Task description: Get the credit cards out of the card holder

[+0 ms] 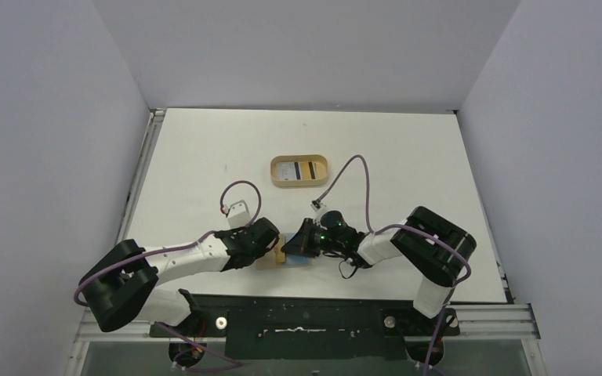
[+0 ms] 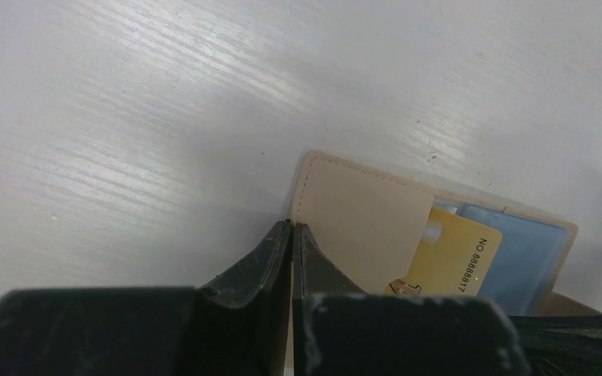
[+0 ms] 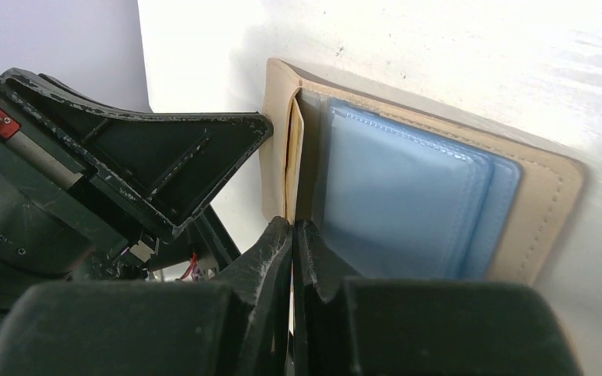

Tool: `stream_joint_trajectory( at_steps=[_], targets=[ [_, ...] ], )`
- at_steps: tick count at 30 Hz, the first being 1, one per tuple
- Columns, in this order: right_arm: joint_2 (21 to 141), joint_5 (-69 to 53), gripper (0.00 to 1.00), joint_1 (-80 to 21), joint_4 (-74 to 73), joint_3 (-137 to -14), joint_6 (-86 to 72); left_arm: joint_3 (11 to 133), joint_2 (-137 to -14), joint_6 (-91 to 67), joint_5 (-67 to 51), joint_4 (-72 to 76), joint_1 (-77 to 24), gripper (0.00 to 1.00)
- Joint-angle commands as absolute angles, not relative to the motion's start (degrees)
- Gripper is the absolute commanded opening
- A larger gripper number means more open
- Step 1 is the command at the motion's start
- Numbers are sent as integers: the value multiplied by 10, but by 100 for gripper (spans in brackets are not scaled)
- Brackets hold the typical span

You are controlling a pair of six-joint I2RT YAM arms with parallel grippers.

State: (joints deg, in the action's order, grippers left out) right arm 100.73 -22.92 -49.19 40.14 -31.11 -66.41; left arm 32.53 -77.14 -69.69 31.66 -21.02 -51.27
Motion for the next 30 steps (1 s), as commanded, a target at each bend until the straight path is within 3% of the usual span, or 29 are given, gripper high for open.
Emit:
stream_joint_trajectory(
  at_steps=[1, 13, 24, 30],
  targets=[
    [961, -234, 0, -483, 393, -305, -637, 322, -787, -688, 329, -262, -506, 0],
    [820, -235, 0, -449, 182, -326, -556, 324, -789, -687, 328, -261, -506, 0],
    [751, -271, 0, -389, 69, -410, -528, 326, -770, -688, 322, -256, -505, 0],
    [756, -311, 0, -343, 86, -453, -553, 323, -746, -680, 304, -224, -505, 0]
  ],
)
